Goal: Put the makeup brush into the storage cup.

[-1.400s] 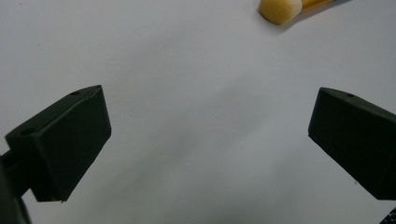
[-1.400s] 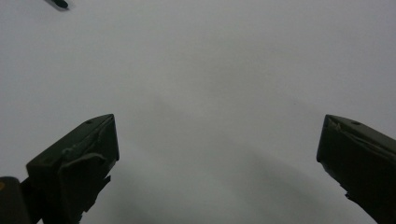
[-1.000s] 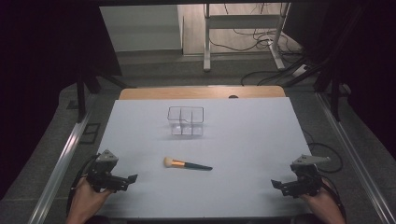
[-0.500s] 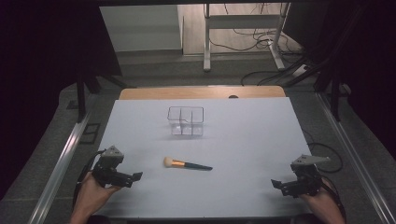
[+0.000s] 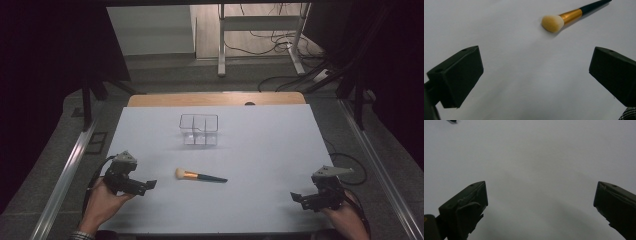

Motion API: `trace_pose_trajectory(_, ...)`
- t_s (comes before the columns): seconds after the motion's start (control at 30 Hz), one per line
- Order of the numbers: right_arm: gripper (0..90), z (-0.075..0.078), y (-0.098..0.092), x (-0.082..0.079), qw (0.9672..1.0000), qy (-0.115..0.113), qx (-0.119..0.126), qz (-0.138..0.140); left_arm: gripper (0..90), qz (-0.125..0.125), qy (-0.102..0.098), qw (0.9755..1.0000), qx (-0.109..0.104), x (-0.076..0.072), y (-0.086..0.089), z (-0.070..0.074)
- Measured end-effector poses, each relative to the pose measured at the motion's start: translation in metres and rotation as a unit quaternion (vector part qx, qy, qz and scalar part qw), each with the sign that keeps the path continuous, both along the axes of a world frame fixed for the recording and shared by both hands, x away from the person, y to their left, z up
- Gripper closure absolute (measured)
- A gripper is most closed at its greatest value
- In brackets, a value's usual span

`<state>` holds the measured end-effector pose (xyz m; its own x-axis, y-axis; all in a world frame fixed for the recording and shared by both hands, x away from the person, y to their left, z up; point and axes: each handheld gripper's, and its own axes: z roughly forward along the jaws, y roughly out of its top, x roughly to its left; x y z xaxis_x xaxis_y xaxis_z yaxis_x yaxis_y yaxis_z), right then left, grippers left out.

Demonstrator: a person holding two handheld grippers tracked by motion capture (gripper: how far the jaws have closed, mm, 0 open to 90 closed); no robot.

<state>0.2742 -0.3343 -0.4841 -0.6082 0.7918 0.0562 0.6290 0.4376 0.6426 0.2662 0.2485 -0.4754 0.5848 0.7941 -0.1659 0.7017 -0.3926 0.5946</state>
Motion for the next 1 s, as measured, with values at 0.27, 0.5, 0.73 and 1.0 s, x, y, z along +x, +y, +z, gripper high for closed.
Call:
trace_pose_trajectory(0.27, 0.0, 0.000, 0.000, 0.000, 1.0000, 0.001, -0.001, 0.000, 0.0, -0.009, 0.001, 0.9998, 0.018, 0.009, -0.009, 0.003)
trace_pose_trajectory(0.5, 0.0, 0.000, 0.000, 0.000, 1.0000, 0.001, -0.002, 0.000, 0.0, -0.016, 0.003, 0.9996, 0.023, 0.016, -0.012, 0.005)
trace_pose_trajectory(0.73, 0.0, 0.000, 0.000, 0.000, 1.0000, -0.001, -0.002, 0.000, 0.0, -0.039, 0.014, 0.9984, 0.038, 0.026, -0.024, 0.005)
trace_pose_trajectory(1.0, 0.0, 0.001, 0.000, -0.001, 1.0000, -0.005, -0.002, -0.001, 0.0, -0.057, 0.022, 0.9966, 0.055, 0.035, -0.037, 0.004)
